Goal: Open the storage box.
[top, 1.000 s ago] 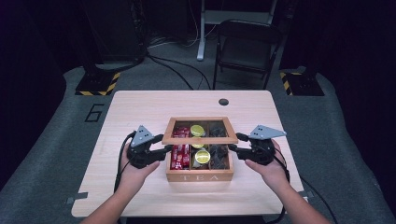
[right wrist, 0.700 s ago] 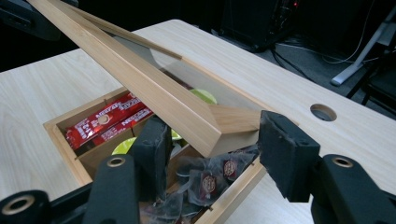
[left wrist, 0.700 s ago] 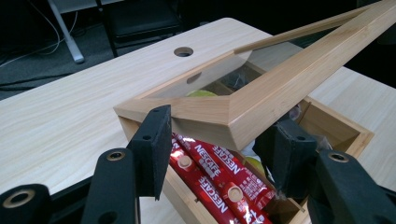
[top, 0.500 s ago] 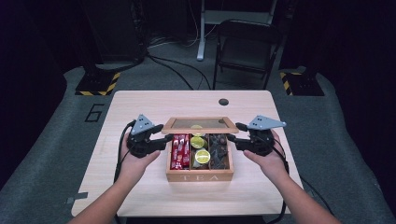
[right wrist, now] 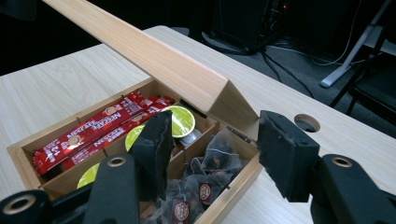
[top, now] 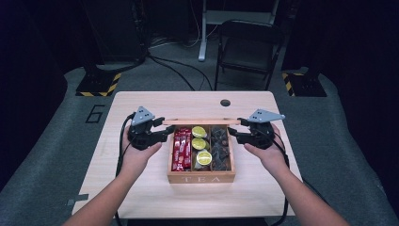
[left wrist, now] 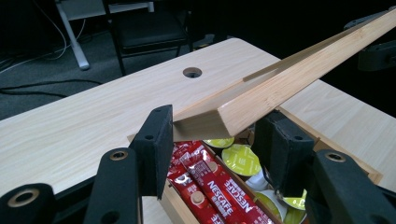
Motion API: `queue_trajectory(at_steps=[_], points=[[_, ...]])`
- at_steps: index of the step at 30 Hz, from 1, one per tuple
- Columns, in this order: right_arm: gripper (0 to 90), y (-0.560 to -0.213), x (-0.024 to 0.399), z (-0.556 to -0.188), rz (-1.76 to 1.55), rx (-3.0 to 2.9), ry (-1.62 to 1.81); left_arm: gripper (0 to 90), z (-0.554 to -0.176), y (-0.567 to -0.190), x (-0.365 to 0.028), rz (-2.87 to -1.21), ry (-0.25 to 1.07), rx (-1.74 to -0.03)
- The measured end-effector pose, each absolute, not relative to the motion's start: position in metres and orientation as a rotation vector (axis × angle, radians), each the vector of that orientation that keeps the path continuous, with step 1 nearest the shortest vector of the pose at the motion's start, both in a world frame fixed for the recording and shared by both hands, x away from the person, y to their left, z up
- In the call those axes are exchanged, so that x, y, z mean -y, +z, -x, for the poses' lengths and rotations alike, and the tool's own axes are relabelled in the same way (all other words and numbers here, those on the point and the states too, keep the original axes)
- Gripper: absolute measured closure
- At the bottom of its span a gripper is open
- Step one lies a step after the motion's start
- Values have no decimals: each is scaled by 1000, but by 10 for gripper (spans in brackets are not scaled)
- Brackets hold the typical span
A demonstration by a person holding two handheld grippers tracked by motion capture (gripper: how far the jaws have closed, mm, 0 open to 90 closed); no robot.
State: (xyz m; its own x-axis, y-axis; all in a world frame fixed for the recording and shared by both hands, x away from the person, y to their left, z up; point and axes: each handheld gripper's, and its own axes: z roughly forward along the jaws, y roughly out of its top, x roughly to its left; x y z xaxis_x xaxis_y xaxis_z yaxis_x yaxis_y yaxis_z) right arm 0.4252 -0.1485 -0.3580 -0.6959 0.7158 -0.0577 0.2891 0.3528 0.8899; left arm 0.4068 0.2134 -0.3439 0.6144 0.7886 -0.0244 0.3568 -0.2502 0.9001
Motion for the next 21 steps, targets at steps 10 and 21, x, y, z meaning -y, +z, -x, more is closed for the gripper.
queue_trajectory(at_steps=[10, 21], points=[[464, -354, 147, -437, -856, -2177, 1292, 484, -414, -338, -213, -1835, 538, -934], [531, -353, 146, -455, -893, -2143, 1314, 491, -424, -329, -212, -1830, 557, -941]])
